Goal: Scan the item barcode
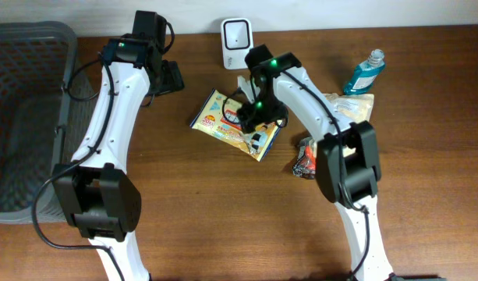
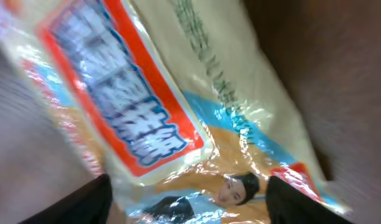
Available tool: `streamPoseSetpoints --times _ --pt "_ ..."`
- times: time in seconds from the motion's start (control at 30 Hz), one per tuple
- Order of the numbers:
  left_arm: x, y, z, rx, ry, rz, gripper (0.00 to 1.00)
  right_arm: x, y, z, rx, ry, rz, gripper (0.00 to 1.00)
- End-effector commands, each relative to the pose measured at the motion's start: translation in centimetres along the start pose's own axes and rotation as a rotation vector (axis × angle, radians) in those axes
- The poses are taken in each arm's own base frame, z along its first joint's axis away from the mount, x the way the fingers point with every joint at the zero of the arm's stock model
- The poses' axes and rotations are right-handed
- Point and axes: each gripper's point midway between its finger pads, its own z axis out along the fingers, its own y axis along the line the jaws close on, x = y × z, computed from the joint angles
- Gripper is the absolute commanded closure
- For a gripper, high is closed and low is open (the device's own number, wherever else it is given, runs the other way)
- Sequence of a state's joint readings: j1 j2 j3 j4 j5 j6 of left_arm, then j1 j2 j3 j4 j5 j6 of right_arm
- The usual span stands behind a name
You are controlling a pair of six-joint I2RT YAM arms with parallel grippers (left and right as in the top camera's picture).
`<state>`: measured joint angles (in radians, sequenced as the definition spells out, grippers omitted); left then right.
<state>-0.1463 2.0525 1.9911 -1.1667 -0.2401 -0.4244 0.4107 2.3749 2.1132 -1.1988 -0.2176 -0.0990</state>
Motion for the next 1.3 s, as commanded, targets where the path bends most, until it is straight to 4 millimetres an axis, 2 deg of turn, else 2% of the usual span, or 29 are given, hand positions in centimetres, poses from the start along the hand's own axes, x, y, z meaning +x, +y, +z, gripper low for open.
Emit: streamPoseSetpoints --times 0.0,0.07,0.13,0.23,0.3,0.57,0.73,0.83,0.93,1.0,1.1,1.17,1.23,1.27 --pt "0.6 0.0 0.9 -0.014 0.024 -0.004 0.01 -3.2 1.0 -4.4 0.026 -0.17 -0.048 0.11" --pt "0.6 0.0 0.9 -0.014 0.024 -0.005 0.01 -4.4 1.6 -3.9 0.011 -0.211 -0.103 0.07" --pt "0.6 0.0 0.9 -0.014 0.024 -0.004 0.01 -5.0 2.8 -3.0 -0.005 -0.225 -0.254 0.05" --pt "0.6 0.0 0.9 -0.014 0.024 -0.004 0.01 -4.7 4.5 -0.8 0.003 -0.19 -0.436 0.02" --pt "0.6 0.0 0.9 -0.014 0.024 -0.004 0.01 -4.4 4.9 0.6 0.027 -0.156 -0.474 0.01" --pt "0.6 -0.1 0.9 -0.013 0.024 -0.002 0.01 -3.1 3.3 5.2 0.049 -0.059 -0.457 0.01" --pt "0.6 -0.1 0.9 -0.013 0.023 -0.002 0.01 -2.5 2.5 6.2 0.077 -0.021 -0.45 0.09" --pt "0.6 -0.1 0.9 -0.013 0.024 -0.002 0.01 -2.5 2.1 6.2 0.101 -0.017 -0.442 0.2" --pt "0.6 -0.1 0.9 -0.013 0.024 -0.002 0.01 -2.6 2.1 6.2 0.105 -0.021 -0.415 0.47" --pt "0.6 -0.1 0.9 -0.013 0.024 -0.002 0.01 -2.8 1.9 6.0 0.117 -0.027 -0.37 0.61" --pt "0.6 -0.1 0.9 -0.013 0.024 -0.002 0.01 -3.4 1.4 5.4 0.153 -0.046 -0.301 0.75" --pt "0.6 -0.1 0.9 -0.013 0.024 -0.002 0.01 -4.3 0.4 4.4 0.221 -0.074 -0.219 0.9" --pt "0.6 -0.1 0.9 -0.013 0.024 -0.002 0.01 -5.3 -0.3 3.0 0.276 -0.116 -0.138 0.96" --pt "0.6 -0.1 0.9 -0.013 0.024 -0.002 0.01 -5.8 -0.4 2.3 0.289 -0.136 -0.111 0.96"
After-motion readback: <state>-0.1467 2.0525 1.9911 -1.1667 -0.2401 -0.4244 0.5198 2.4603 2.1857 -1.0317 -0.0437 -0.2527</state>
